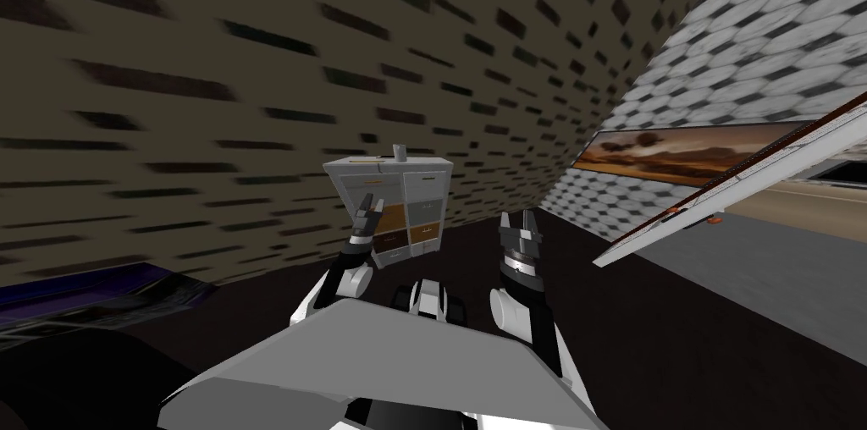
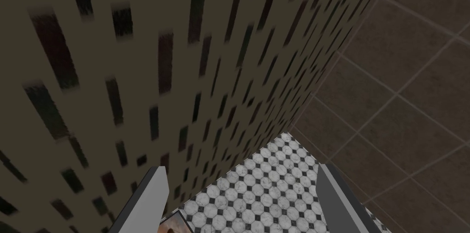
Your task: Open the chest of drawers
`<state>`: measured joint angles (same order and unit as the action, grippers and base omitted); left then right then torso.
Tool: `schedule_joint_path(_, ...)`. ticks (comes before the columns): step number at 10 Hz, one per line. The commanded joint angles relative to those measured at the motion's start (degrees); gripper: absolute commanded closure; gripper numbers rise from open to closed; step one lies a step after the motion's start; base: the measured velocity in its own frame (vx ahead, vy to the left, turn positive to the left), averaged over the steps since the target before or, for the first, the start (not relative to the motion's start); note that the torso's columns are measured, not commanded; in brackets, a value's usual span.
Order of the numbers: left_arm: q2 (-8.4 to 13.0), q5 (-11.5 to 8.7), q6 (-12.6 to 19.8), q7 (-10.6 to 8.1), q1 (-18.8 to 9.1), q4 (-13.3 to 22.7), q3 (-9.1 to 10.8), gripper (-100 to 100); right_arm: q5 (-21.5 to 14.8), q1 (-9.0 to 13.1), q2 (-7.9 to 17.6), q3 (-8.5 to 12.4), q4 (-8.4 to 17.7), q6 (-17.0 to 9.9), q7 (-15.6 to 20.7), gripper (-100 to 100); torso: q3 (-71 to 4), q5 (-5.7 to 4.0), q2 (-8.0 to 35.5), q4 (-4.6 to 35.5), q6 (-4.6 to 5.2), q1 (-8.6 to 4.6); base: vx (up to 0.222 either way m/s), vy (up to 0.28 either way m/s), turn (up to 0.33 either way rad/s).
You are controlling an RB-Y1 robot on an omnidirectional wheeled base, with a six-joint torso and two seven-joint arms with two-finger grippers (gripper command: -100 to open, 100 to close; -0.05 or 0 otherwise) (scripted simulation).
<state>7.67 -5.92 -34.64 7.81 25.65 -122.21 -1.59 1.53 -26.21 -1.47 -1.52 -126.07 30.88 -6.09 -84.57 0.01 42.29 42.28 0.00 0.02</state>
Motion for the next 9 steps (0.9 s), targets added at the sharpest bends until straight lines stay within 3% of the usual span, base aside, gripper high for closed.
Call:
schedule_joint_path(1, -0.32, 0.07, 0.21, 0.01, -0.24, 2.98, 0.10, -100, 0.00, 0.00, 0.00, 0.00, 0.00, 0.00, 0.00, 0, 0.01, -0.01, 0.00, 0.01, 0.00, -0.02, 0.077, -0.079, 0.022)
schedule_joint_path(9, -0.93, -0.29, 0.54, -0.51, -2.43, 12.67, 1.54, -100, 0.00, 0.00, 0.00, 0.00, 0.00, 0.00, 0.00, 0, 0.00, 0.00, -0.02, 0.00, 0.00, 0.03, 0.063, -0.074, 0.017)
